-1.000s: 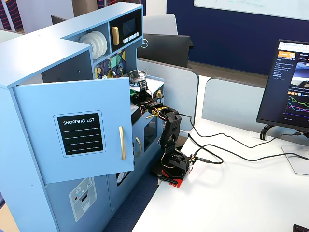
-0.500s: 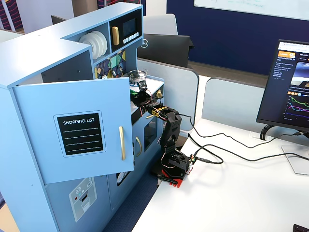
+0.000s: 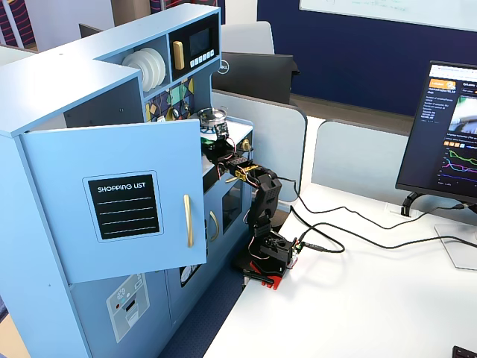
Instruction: Pick up the lid from the counter and put it on the green recipient
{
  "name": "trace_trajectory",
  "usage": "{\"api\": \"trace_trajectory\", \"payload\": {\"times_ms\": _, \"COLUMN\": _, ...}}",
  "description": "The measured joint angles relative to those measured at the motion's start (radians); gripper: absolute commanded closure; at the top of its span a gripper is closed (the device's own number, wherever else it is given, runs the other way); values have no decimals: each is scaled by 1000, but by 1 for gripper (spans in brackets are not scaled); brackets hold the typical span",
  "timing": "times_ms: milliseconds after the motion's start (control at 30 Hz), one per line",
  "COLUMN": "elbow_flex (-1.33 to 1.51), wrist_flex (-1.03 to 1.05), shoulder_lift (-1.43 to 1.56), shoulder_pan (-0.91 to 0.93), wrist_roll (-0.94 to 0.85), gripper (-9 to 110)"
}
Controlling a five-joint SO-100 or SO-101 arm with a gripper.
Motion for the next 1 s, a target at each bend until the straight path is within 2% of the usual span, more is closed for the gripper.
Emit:
{"api": "trace_trajectory", "payload": {"times_ms": 367, "elbow_flex": -310, "wrist_flex": 235, "shoulder_lift": 103, "shoulder_pan": -32, "wrist_roll": 38, "gripper": 101}}
{"api": "trace_trajectory", "payload": {"times_ms": 700, "elbow_flex": -468, "wrist_flex": 430, "shoulder_lift": 164, "shoulder_pan": -261, "wrist_roll": 35, "gripper": 101}}
{"api": "trace_trajectory", "payload": {"times_ms": 1000, "elbow_flex": -491, "wrist_flex": 485, "shoulder_lift": 164, "shoulder_pan": -425, "wrist_roll": -17, "gripper": 101}}
